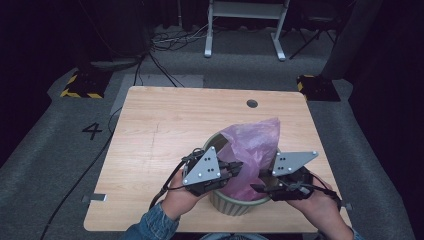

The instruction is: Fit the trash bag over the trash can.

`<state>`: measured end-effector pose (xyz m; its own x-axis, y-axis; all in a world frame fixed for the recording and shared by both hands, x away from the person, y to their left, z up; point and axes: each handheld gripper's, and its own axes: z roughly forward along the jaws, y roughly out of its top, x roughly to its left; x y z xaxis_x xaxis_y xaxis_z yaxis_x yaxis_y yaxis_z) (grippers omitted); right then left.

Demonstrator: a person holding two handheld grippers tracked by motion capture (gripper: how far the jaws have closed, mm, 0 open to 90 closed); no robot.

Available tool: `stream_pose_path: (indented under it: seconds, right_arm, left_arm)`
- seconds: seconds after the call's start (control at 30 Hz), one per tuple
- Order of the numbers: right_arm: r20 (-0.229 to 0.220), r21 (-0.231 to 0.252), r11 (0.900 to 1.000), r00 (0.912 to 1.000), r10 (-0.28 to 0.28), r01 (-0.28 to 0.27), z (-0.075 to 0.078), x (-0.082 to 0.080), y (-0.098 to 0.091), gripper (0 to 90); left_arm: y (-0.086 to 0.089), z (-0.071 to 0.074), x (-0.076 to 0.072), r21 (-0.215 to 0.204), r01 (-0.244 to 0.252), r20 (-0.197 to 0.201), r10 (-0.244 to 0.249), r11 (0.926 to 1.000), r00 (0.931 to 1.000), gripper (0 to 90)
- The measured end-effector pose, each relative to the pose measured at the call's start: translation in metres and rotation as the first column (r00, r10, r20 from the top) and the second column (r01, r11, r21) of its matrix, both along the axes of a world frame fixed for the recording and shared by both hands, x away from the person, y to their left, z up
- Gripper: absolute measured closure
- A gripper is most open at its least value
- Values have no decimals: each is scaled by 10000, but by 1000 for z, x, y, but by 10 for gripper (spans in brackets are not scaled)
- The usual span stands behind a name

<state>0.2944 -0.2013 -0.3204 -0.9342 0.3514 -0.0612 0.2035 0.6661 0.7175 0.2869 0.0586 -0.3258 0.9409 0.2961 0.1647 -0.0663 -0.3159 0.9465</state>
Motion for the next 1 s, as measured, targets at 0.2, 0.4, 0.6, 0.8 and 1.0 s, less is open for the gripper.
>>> stream_pose_path:
  seconds: [0.2,0.4,0.6,0.8,1.0]
  right_arm:
    - [95,850,9950,9985,-535,525,20,4,-27,508]
    - [314,1434,9771,9861,-1632,1572,34,19,-47,437]
    - [44,2045,9549,9753,-2208,2152,36,44,-52,456]
    - [-491,2354,9457,9745,-2190,2244,33,70,-42,461]
    - [-863,2359,9582,9857,-1451,1617,31,83,-30,801]
  left_arm:
    - [1,-1,-4,240,73,278,-80,9997,9996,898]
    - [1,0,-7,298,142,494,-157,9995,9987,898]
    - [9,1,-9,152,234,550,-242,9996,9982,897]
    - [17,2,-9,-61,341,540,-338,9994,9980,897]
    - [27,-2,-9,141,-300,774,288,9995,9966,896]
